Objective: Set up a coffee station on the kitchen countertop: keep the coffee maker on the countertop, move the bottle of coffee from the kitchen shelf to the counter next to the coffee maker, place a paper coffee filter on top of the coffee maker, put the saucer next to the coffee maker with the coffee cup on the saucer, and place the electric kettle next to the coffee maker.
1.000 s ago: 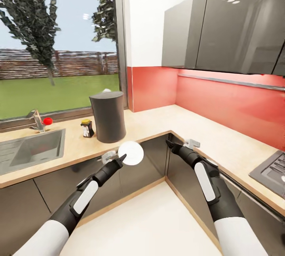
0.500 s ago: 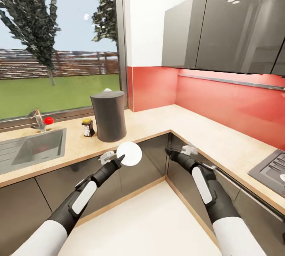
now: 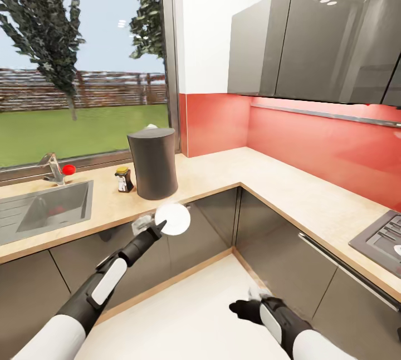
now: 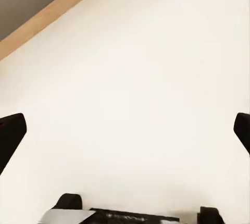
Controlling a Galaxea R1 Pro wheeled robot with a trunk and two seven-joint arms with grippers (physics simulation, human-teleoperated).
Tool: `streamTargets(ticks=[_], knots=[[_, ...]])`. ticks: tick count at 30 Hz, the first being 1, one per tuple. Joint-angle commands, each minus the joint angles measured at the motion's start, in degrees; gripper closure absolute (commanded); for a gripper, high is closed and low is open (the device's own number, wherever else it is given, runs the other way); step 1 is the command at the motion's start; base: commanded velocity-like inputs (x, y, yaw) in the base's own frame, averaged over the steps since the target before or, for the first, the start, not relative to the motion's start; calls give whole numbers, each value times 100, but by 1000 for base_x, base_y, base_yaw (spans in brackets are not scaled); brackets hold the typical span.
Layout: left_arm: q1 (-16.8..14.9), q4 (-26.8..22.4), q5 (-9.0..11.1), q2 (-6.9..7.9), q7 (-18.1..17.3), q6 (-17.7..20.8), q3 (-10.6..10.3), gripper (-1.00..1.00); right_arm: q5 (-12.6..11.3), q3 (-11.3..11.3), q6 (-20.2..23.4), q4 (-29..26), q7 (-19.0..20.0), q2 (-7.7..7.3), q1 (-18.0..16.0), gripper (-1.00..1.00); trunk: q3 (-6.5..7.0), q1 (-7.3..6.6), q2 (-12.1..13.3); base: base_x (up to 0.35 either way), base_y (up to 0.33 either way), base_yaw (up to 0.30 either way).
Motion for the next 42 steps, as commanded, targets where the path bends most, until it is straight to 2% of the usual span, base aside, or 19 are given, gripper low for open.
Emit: streamTargets(ticks=[1, 3, 5, 8, 11, 14, 17, 24, 42], knots=[[53, -2, 62, 10, 4, 32, -6, 100, -32, 44, -213, 378, -24, -4, -6, -100, -7, 3, -10, 0, 0, 0], [156, -1, 68, 18, -1, 27, 2, 100, -4, 47, -617, 962, -42, -23, -6, -100, -7, 3, -10, 0, 0, 0], [232, -1, 69, 34, 1, 24, 18, 100, 4, 45, -830, 1294, -63, -58, -6, -100, -7, 3, -10, 0, 0, 0], [336, -1, 73, 118, -1, 23, 31, 100, 14, 48, -927, 1470, -184, -117, -6, -100, -8, 3, -10, 0, 0, 7], [463, -1, 115, 319, -101, 32, 42, 100, 29, 55, -962, 1554, -549, -119, -1, -100, -17, 3, -10, 0, 0, 96], [608, 7, 326, 526, -462, 29, 49, 100, 28, 52, -976, 1577, -972, -133, 30, -100, -34, 3, -10, 0, 0, 160], [687, 14, 576, 619, -691, 11, 65, 100, 25, 50, -972, 1583, -1172, -153, 74, -100, -52, 3, -10, 0, 0, 184], [715, 12, 661, 650, -748, -29, 88, 100, 33, 55, -961, 1585, -1232, -161, 90, -100, -96, 3, -10, 0, 0, 211], [716, 9, 649, 667, -751, 23, 177, 100, 36, 59, -948, 1585, -1218, -127, 91, -100, -207, 3, -10, 0, 0, 218]])
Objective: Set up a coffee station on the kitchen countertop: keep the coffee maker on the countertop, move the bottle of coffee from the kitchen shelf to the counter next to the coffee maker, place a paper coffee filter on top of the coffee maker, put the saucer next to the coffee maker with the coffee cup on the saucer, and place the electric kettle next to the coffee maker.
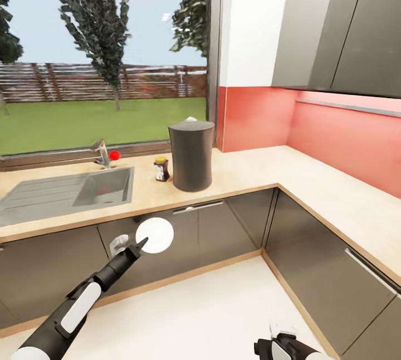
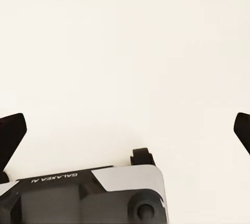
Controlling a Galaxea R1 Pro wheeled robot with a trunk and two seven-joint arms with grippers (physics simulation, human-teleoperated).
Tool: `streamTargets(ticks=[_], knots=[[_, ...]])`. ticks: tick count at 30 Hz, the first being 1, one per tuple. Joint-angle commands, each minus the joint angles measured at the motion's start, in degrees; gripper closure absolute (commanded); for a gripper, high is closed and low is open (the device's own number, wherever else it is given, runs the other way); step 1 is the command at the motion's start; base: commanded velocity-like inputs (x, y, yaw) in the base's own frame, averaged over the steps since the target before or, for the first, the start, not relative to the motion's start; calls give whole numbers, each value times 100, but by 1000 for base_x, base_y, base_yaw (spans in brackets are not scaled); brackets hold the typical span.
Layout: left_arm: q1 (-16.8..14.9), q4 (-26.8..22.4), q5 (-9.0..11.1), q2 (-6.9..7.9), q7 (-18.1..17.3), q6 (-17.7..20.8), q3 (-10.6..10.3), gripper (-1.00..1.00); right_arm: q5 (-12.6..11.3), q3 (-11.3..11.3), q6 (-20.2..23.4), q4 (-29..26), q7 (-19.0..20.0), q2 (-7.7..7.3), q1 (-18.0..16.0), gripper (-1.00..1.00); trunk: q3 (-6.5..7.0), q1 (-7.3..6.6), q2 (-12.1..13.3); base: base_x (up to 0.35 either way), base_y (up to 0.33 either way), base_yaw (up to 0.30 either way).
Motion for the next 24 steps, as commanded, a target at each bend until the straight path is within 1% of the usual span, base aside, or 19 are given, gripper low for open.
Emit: streamTargets(ticks=[1, 6, 12, 18, 19, 21, 22, 24], knots=[[-7, 0, 51, 2, 3, 42, 0, 100, -53, 49, 38, -14, -31, 0, -2, -100, -18, 3, -13, 0, 0, 216], [-7, 1, 51, 5, 3, 48, 40, 100, -50, 53, 193, -14, -42, 16, -1, -100, -44, 3, -13, 0, 0, 204], [-7, 5, 30, 0, 32, 47, 44, 100, -53, 52, 226, -14, -39, 18, -2, -100, -77, 3, -13, 0, 0, 214], [-54, -67, 25, -2, 385, 66, 51, 100, -50, 56, 232, -14, -40, 19, 0, -100, -111, 3, -13, 0, 0, 214], [-89, -83, 27, -6, 519, 167, 52, 100, -48, 57, 230, -14, -43, 19, -1, -100, -116, 3, -13, 0, 0, 145], [-121, -93, 45, -5, 631, 328, 55, 100, -48, 57, 230, -14, -44, 19, 3, -100, -127, 3, -13, 0, 0, 135], [-174, -103, 53, -4, 722, 469, 68, 100, -50, 54, 231, -14, -44, 19, 3, -100, -132, 3, -13, 0, 0, 128], [-383, -158, 62, -10, 917, 813, 150, 100, -51, 51, 231, -14, -45, 15, 4, -100, -137, 3, -13, 0, 0, 112]])
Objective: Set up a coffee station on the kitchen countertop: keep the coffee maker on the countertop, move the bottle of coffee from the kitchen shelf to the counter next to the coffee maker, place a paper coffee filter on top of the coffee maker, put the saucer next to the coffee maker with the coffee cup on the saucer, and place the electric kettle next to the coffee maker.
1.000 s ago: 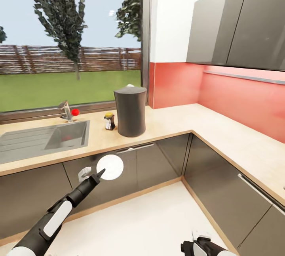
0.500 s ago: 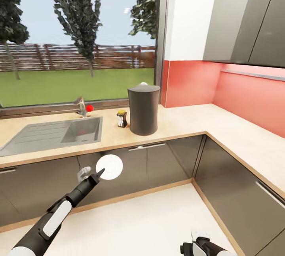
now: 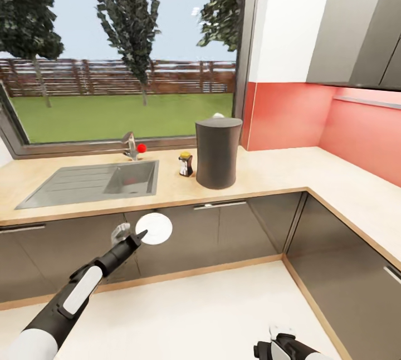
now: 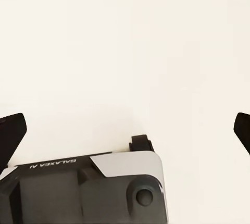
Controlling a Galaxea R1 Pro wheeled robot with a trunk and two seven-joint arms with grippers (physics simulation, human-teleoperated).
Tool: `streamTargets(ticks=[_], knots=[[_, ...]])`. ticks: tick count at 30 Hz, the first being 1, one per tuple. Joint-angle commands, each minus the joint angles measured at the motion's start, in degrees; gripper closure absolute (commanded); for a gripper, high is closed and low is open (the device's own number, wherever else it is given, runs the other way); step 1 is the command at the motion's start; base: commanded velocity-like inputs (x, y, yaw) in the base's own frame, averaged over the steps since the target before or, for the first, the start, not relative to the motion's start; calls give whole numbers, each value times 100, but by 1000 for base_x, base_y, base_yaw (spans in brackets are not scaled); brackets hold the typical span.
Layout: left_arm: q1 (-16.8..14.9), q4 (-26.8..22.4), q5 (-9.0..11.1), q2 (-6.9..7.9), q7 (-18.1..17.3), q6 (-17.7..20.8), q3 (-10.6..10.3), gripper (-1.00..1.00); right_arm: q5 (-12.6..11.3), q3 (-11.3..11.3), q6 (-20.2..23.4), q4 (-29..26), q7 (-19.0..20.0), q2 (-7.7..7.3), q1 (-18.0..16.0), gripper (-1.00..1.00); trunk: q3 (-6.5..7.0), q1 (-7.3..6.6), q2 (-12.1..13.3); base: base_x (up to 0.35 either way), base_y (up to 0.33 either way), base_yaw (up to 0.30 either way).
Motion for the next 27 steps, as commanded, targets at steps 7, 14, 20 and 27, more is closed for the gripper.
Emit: streamTargets(ticks=[7, 14, 20, 27], knots=[[-729, -212, 57, -54, 862, 870, 124, 100, -60, 41, 18, -13, -15, -36, -3, -100, -18, 3, -13, 0, 0, 29], [-1515, -221, 62, -276, 2100, 1314, 113, 100, -49, 46, -6, -13, -3, -52, 86, -100, -18, 3, -13, 0, 0, 1], [-1859, -176, 64, -675, 3497, 1608, 115, 100, -31, 48, -15, -13, -2, -50, 112, -100, -18, 3, -13, 0, 0, 0], [-1869, -199, 62, -1018, 4426, 1723, 116, 100, 163, 47, -34, -13, -1, -49, 119, -100, -18, 3, -13, 0, 0, 0]])
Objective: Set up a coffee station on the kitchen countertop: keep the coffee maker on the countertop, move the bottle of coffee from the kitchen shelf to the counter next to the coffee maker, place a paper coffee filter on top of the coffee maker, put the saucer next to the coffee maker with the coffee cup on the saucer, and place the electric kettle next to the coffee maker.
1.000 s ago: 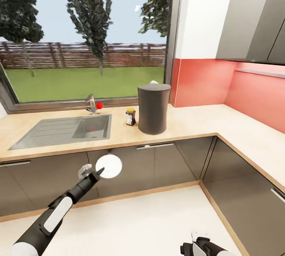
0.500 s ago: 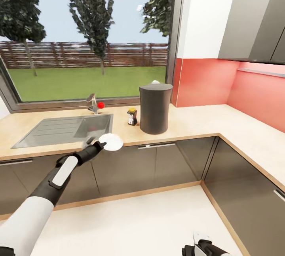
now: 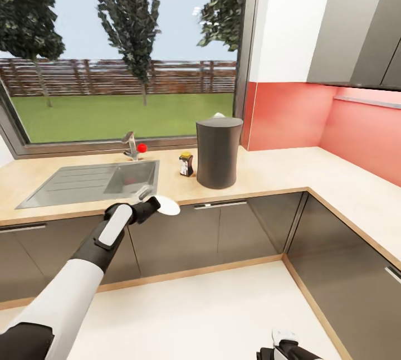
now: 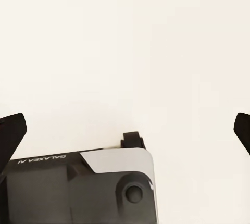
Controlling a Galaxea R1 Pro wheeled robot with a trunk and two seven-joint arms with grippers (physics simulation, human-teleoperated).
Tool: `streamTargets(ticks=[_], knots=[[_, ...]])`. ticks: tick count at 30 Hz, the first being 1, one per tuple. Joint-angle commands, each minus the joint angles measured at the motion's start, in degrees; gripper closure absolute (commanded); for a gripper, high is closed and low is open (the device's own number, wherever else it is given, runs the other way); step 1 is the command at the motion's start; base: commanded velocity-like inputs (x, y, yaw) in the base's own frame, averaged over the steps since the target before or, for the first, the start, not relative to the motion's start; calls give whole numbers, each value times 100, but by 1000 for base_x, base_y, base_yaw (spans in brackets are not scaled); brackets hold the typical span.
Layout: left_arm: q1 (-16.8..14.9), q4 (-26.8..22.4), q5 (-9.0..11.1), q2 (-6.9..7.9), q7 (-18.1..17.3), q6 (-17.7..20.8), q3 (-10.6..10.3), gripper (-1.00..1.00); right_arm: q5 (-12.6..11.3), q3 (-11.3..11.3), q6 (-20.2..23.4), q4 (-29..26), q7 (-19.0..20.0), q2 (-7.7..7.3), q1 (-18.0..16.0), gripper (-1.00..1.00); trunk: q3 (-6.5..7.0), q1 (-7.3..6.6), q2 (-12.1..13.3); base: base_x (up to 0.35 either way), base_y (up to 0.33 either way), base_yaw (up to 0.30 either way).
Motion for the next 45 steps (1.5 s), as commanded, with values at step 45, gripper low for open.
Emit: streamTargets(ticks=[45], knots=[[87, -318, 75, -25, 119, 23, -18, 100, 70, 57, -3, -14, -1, 107, 1004, -100, -13, 4, -13, 163, 0, 0]])
